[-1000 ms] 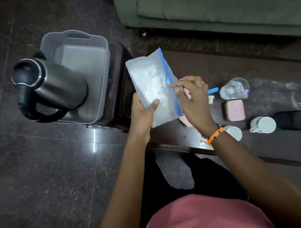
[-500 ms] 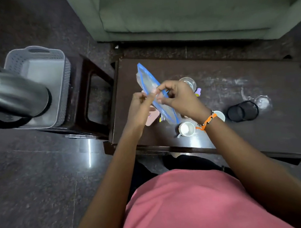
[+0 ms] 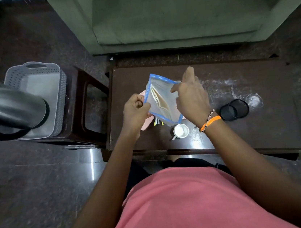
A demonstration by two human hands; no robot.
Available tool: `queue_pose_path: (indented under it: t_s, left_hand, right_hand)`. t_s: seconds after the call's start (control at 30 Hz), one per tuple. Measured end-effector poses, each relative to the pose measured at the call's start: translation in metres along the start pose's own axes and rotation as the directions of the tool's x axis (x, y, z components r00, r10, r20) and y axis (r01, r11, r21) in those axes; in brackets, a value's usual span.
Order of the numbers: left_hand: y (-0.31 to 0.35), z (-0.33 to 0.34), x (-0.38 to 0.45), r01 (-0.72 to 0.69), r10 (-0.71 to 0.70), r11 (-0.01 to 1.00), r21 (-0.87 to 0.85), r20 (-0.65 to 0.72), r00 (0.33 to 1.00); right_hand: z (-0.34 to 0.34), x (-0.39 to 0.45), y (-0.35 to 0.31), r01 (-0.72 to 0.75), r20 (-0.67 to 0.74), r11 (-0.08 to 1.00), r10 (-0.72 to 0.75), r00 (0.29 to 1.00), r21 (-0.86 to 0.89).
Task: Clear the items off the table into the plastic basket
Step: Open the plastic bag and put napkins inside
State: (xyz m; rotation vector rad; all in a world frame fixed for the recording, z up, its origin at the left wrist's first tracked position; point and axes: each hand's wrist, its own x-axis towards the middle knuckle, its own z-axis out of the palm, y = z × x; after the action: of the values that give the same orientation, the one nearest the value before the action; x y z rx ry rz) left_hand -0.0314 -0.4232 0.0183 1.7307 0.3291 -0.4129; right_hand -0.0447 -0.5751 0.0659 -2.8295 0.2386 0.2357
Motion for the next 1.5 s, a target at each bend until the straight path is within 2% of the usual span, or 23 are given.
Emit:
queue_pose_path:
  t_s: [0.13,0.2,0.27,0.4,0.53,0.63,0.8,0.9,1.2,1.3,1.37,1.5]
  left_hand:
    - [-0.001,0.004,-0.003,-0.072,0.071,0.997,0.006,0.031,0.997]
    - [-0.003,0.003,-0.004,-0.093,0.093,0.996,0.009,0.039,0.995]
    - [-0.006,0.003,-0.006,-0.114,0.113,0.993,0.015,0.053,0.992]
    - [-0.012,0.003,-0.008,-0.126,0.124,0.991,0.035,0.055,0.991]
    - [-0.017,0.001,-0.010,-0.135,0.133,0.991,0.016,0.068,0.989]
    - [-0.018,-0.002,-0.012,-0.128,0.127,0.992,0.005,0.064,0.990]
    - [-0.017,-0.001,-0.017,-0.117,0.118,0.993,-0.014,0.061,0.991]
    - [-0.017,0.000,-0.016,-0.113,0.114,0.993,-0.023,0.056,0.992]
    - [-0.020,0.003,-0.013,-0.091,0.091,0.996,-0.008,0.053,0.994]
    - [-0.018,0.005,-0.014,-0.074,0.074,0.997,-0.007,0.052,0.996]
    - [-0.017,0.006,-0.014,-0.049,0.048,0.999,0.018,0.039,0.998]
    - [-0.013,0.010,-0.014,-0.022,0.021,1.000,0.017,0.031,0.999]
  right_hand:
    - [-0.001,-0.008,-0.013,0.107,-0.036,0.982,-0.103,0.994,0.156]
    - [0.004,-0.009,-0.021,0.107,0.070,0.979,-0.121,0.990,0.174]
    - [0.010,-0.007,-0.027,0.080,0.248,0.978,-0.127,0.960,0.193]
    - [0.025,0.002,-0.035,-0.150,0.527,0.908,-0.088,0.845,0.392]
    - [0.044,0.010,-0.040,-0.313,0.613,0.824,-0.052,0.788,0.472]
    - [0.052,0.017,-0.037,-0.281,0.612,0.881,-0.012,0.791,0.380]
    - [0.061,0.020,-0.028,-0.110,0.570,0.980,-0.005,0.822,0.167]
    - [0.062,0.019,-0.022,-0.023,0.566,0.995,-0.038,0.823,0.100]
    - [0.068,0.017,-0.008,0.045,0.508,0.998,-0.057,0.859,0.037]
    - [0.069,0.020,-0.006,0.018,0.502,0.996,-0.058,0.863,0.084]
    - [0.070,0.022,-0.006,-0.038,0.465,0.983,-0.052,0.884,0.182]
    - [0.070,0.022,-0.009,-0.134,0.280,0.893,0.009,0.960,0.429]
